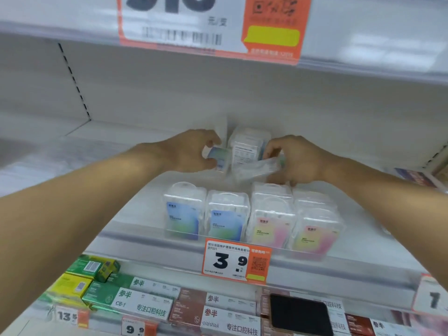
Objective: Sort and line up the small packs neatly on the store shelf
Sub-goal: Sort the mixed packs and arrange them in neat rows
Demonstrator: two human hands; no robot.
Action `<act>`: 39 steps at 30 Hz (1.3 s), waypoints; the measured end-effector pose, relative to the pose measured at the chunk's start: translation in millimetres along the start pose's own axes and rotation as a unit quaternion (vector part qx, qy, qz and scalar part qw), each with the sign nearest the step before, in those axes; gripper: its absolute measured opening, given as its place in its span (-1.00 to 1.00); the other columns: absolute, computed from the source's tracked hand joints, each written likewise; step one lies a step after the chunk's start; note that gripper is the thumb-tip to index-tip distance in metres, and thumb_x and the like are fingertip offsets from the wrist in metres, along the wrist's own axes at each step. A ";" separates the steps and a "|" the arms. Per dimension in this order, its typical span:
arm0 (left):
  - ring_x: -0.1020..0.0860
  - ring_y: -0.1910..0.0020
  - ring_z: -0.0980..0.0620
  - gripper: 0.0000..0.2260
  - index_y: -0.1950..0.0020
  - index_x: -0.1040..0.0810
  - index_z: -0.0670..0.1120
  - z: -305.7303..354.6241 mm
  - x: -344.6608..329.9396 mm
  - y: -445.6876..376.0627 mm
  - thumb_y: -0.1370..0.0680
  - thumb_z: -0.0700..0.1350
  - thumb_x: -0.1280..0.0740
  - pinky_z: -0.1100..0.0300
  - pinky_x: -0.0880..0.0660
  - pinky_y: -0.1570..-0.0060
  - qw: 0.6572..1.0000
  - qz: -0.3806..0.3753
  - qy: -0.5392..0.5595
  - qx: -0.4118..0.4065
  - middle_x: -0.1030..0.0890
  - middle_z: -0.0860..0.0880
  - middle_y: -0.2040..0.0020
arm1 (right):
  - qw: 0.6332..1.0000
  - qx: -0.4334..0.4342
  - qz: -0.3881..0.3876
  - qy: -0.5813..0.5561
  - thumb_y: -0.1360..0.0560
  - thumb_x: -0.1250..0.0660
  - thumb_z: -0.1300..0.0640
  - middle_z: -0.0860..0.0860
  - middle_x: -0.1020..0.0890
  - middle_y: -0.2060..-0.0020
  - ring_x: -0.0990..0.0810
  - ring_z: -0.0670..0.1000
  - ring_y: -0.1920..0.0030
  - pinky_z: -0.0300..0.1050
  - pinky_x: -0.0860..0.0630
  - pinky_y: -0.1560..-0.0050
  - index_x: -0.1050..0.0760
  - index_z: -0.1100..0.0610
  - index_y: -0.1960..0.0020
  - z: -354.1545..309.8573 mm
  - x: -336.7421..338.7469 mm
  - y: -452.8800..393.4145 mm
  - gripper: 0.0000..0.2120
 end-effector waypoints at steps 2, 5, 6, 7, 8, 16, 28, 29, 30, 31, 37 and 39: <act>-0.43 -0.22 0.03 -0.48 -0.37 -0.39 0.06 -15.4 -13.4 1.3 -0.46 0.14 -0.41 0.22 -0.33 -0.17 0.999 -0.031 -0.008 0.019 -0.42 0.04 -0.25 | 0.997 0.046 0.061 0.004 -0.26 -0.59 0.30 0.01 -0.53 0.04 -0.61 0.05 0.21 0.07 -0.64 0.29 -0.59 0.07 0.05 -1.2 15.3 6.2 -0.66; -0.48 -0.15 0.00 -0.51 -0.21 -0.48 0.09 -18.7 -30.8 -3.8 -0.37 0.27 -0.42 0.16 -0.40 -0.13 0.998 -0.055 0.008 0.007 -0.42 0.05 -0.19 | 0.987 0.110 0.118 0.006 -0.26 -0.59 0.34 0.03 -0.52 0.00 -0.57 0.02 0.13 -0.02 -0.60 0.07 -0.60 0.05 -0.01 -0.8 28.4 15.5 -0.60; -0.48 -0.08 0.01 -0.51 -0.21 -0.49 0.08 -18.2 -30.5 -5.1 -0.36 0.27 -0.43 0.19 -0.39 -0.07 0.999 -0.047 0.019 0.011 -0.41 0.06 -0.17 | 0.989 0.102 0.100 -0.041 -0.25 -0.58 0.39 0.02 -0.52 -0.04 -0.59 0.01 0.11 -0.08 -0.61 0.04 -0.61 0.04 -0.02 1.5 27.3 17.3 -0.56; -0.47 -0.03 0.03 -0.51 -0.21 -0.48 0.07 -19.1 -29.0 -5.9 -0.37 0.23 -0.45 0.22 -0.36 -0.03 0.999 -0.035 0.031 0.021 -0.40 0.07 -0.16 | 0.989 0.081 0.071 -0.102 -0.24 -0.56 0.45 -0.02 -0.53 -0.08 -0.61 -0.02 0.11 -0.14 -0.62 0.05 -0.62 0.04 -0.02 3.8 24.5 18.4 -0.53; -0.45 0.01 0.05 -0.53 -0.21 -0.49 0.05 -19.9 -26.7 -6.1 -0.38 0.19 -0.47 0.24 -0.33 0.00 0.998 -0.021 0.043 0.031 -0.40 0.07 -0.14 | 0.985 0.058 0.044 -0.154 -0.23 -0.55 0.50 -0.08 -0.54 -0.10 -0.63 -0.06 0.12 -0.20 -0.60 0.05 -0.64 0.04 0.00 6.7 20.9 19.1 -0.52; -0.52 0.03 -0.01 -0.43 -0.18 -0.44 0.05 -19.4 -22.5 -6.8 -0.26 -0.02 -0.61 0.17 -0.48 0.07 0.987 0.011 0.142 0.077 -0.50 0.03 -0.06 | 0.985 0.018 0.062 -0.160 -0.27 -0.57 0.42 0.00 -0.63 -0.09 -0.62 0.03 0.05 -0.29 -0.56 0.05 -0.55 0.09 0.10 8.5 25.5 11.0 -0.64; -0.51 0.29 0.20 -0.49 -0.16 -0.54 0.16 -31.4 39.0 63.1 -0.28 -0.17 -0.54 0.33 -0.39 0.25 0.978 0.091 0.154 0.112 -0.50 0.11 0.19 | 0.992 -0.089 -0.032 -0.088 -0.36 -0.50 0.31 0.05 -0.64 -0.01 -0.71 0.08 0.15 -0.12 -0.67 0.15 -0.54 0.07 -0.10 -3.6 20.2 14.7 -0.64; -0.52 0.36 0.21 -0.51 -0.13 -0.56 0.19 -34.1 39.9 70.3 -0.29 -0.19 -0.53 0.36 -0.41 0.28 0.970 0.100 0.192 0.113 -0.54 0.10 0.21 | 0.990 -0.094 -0.032 -0.102 -0.37 -0.49 0.32 0.06 -0.65 0.00 -0.71 0.09 0.13 -0.10 -0.67 0.10 -0.54 0.08 -0.10 -6.0 22.4 15.9 -0.65; -0.54 0.35 0.23 -0.51 -0.13 -0.57 0.19 -37.0 40.2 76.5 -0.30 -0.22 -0.52 0.40 -0.43 0.28 0.960 0.109 0.236 0.109 -0.60 0.10 0.14 | 0.987 -0.098 -0.036 -0.120 -0.38 -0.49 0.33 0.07 -0.66 -0.01 -0.72 0.11 0.09 -0.06 -0.67 0.03 -0.54 0.09 -0.10 -8.5 23.8 17.7 -0.66; -0.57 0.29 0.26 -0.49 -0.15 -0.57 0.18 -38.6 41.5 81.1 -0.32 -0.27 -0.51 0.43 -0.46 0.28 0.948 0.120 0.278 0.100 -0.62 0.12 0.02 | 0.984 -0.101 -0.039 -0.140 -0.39 -0.48 0.34 0.08 -0.66 -0.01 -0.72 0.12 0.06 -0.02 -0.66 -0.03 -0.54 0.10 -0.10 -10.9 24.8 18.8 -0.67; -0.61 0.08 0.01 -0.53 -0.20 -0.56 0.08 -25.1 69.3 83.5 -0.41 -0.37 -0.39 0.32 -0.53 0.18 0.922 0.214 0.320 0.031 -0.58 0.07 -0.16 | 0.959 -0.088 -0.066 -0.263 -0.46 -0.43 0.36 0.12 -0.66 -0.12 -0.70 0.12 -0.07 0.04 -0.59 -0.19 -0.53 0.18 -0.19 -35.8 13.8 18.6 -0.67; -0.60 0.14 0.04 -0.55 -0.22 -0.54 0.03 -19.2 72.5 81.6 -0.41 -0.33 -0.43 0.32 -0.53 0.16 0.915 0.223 0.336 0.022 -0.58 0.02 -0.13 | 0.958 -0.085 -0.073 -0.263 -0.46 -0.43 0.35 0.13 -0.65 -0.15 -0.68 0.13 -0.09 0.06 -0.58 -0.20 -0.53 0.18 -0.21 -43.2 2.4 15.9 -0.67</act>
Point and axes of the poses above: each hand's wrist, its own y-axis away from the middle knuckle, its own x-axis out of the back of the hand, z = x × y, the point moved 9 cm from there along -y, towards the middle knuckle
